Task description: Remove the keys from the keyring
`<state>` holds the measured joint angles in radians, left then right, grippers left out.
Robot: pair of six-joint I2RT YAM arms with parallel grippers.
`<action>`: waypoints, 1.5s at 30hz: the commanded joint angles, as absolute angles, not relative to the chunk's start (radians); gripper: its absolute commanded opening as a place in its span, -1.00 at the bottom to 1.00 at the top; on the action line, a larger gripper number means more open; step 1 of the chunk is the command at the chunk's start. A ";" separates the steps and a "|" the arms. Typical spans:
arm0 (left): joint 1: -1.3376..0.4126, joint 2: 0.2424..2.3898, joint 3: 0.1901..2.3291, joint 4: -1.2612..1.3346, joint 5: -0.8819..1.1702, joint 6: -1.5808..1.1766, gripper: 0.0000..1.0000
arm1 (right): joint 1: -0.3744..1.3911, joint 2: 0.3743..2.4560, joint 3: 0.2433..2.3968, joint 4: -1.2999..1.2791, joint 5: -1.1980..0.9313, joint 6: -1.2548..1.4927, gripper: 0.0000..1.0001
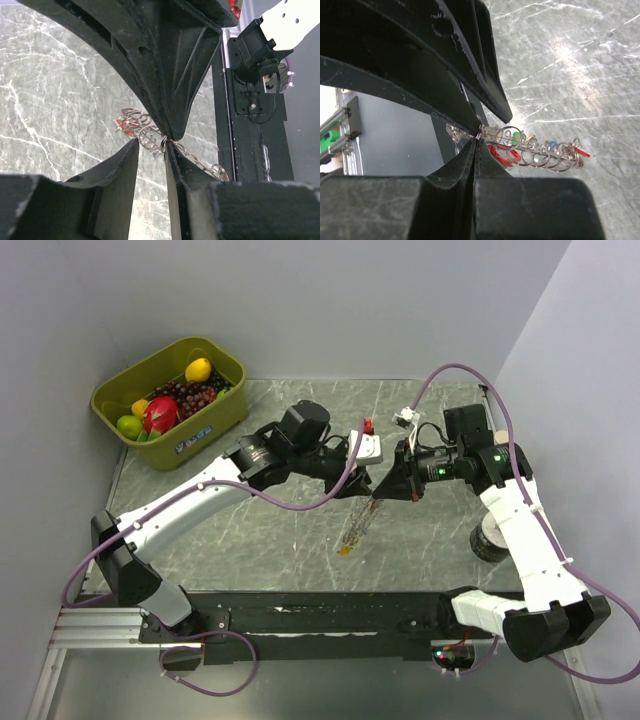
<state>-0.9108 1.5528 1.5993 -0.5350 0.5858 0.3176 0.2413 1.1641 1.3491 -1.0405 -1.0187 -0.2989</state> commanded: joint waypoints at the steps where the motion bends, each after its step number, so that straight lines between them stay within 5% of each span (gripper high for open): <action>1: -0.936 1.555 1.635 -0.515 0.552 0.327 -0.39 | 0.235 1.158 1.367 -1.009 -1.083 -0.281 -1.00; 6: -0.974 1.571 1.638 -0.529 0.514 0.348 -0.53 | 0.233 1.166 1.365 -1.008 -1.085 -0.278 -1.00; 13: -0.996 1.583 1.640 -0.543 0.494 0.365 -0.98 | 0.235 1.173 1.377 -1.014 -1.083 -0.275 -1.00; 28: -0.968 1.552 1.618 -0.537 0.685 0.312 -0.98 | 0.226 1.154 1.405 -1.052 -1.069 -0.337 -1.00; 38: -0.888 1.522 1.591 -0.454 0.821 0.193 -0.98 | 0.219 1.126 1.419 -1.088 -1.086 -0.414 -0.25; 45: -0.848 1.508 1.574 -0.396 0.900 0.098 -0.98 | 0.216 1.103 1.408 -1.075 -1.098 -0.433 -0.14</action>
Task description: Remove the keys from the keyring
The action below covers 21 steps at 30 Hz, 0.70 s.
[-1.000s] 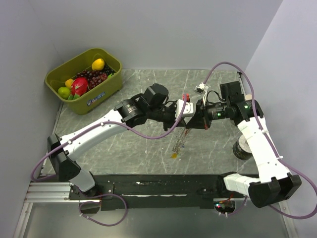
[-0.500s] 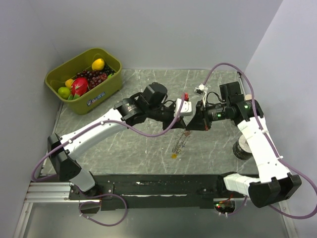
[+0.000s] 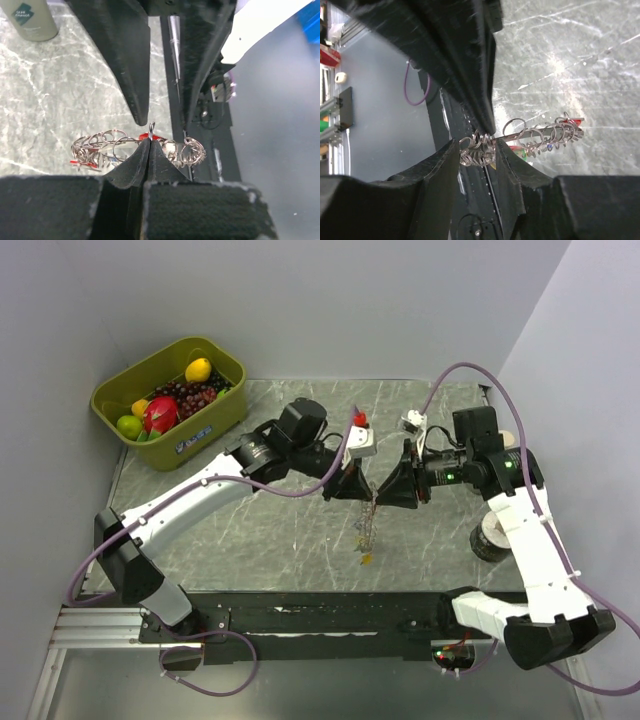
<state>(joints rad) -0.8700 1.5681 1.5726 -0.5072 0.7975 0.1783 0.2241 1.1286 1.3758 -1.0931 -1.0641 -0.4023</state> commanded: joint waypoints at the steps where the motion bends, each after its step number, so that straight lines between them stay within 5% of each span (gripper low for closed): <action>1: -0.841 1.508 1.574 -0.390 0.908 0.091 -0.98 | 0.215 1.104 1.408 -1.078 -1.097 -0.443 -0.14; 21: -0.761 1.514 1.532 -0.177 1.167 -0.190 -0.98 | 0.215 0.891 1.155 -0.690 -1.066 -0.433 -0.19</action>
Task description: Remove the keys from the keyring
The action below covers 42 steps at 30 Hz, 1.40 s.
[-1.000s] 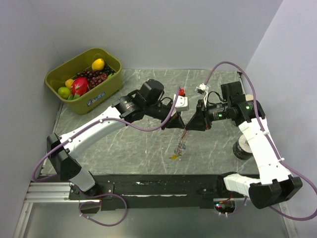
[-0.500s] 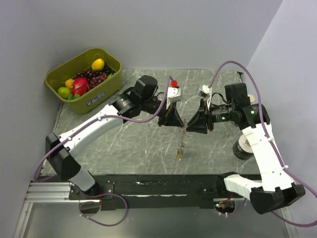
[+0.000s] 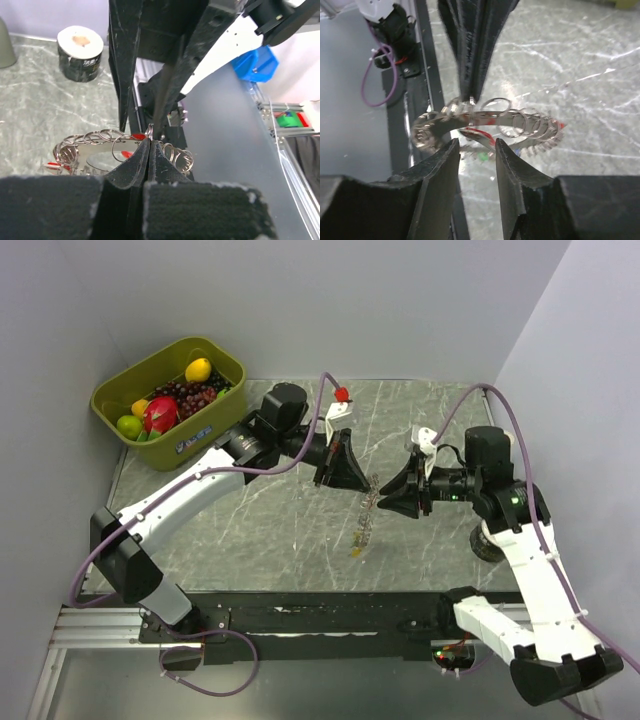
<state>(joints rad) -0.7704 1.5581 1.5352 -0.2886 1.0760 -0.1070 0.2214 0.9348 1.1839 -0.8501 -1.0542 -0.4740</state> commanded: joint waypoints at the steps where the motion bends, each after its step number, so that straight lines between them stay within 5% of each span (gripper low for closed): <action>1: -0.758 1.516 1.532 -0.158 1.183 -0.201 -0.98 | 0.213 0.884 1.147 -0.664 -1.068 -0.430 -0.20; 15: -0.733 1.516 1.486 -0.022 1.239 -0.341 -0.98 | 0.201 0.851 1.204 -0.612 -1.271 -0.346 -0.13; 42: -0.718 1.503 1.494 -0.008 1.247 -0.359 -0.98 | 0.184 0.884 1.040 -0.356 -1.350 -0.120 -0.23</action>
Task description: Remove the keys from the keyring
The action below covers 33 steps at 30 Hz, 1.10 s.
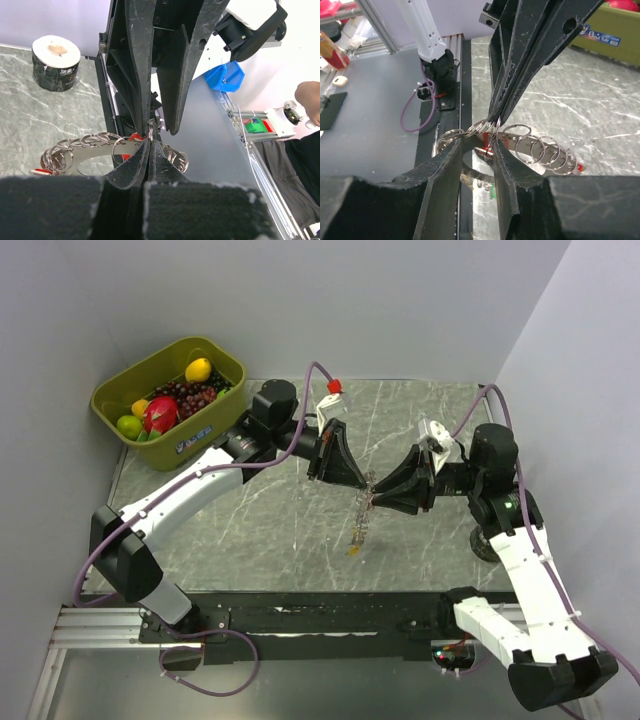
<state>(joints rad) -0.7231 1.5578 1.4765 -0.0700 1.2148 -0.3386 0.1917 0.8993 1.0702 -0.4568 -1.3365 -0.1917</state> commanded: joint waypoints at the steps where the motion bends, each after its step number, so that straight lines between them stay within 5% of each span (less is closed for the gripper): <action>1: -0.718 1.503 1.493 -0.006 1.247 -0.359 -0.98 | 0.184 0.879 1.031 -0.291 -1.353 -0.095 -0.24; 12: -0.716 1.511 1.488 -0.008 1.250 -0.362 -0.98 | 0.161 0.890 1.003 -0.112 -1.399 0.100 -0.28; 33: -0.718 1.532 1.508 -0.006 1.244 -0.365 -0.98 | 0.161 0.903 0.950 0.090 -1.420 0.270 -0.93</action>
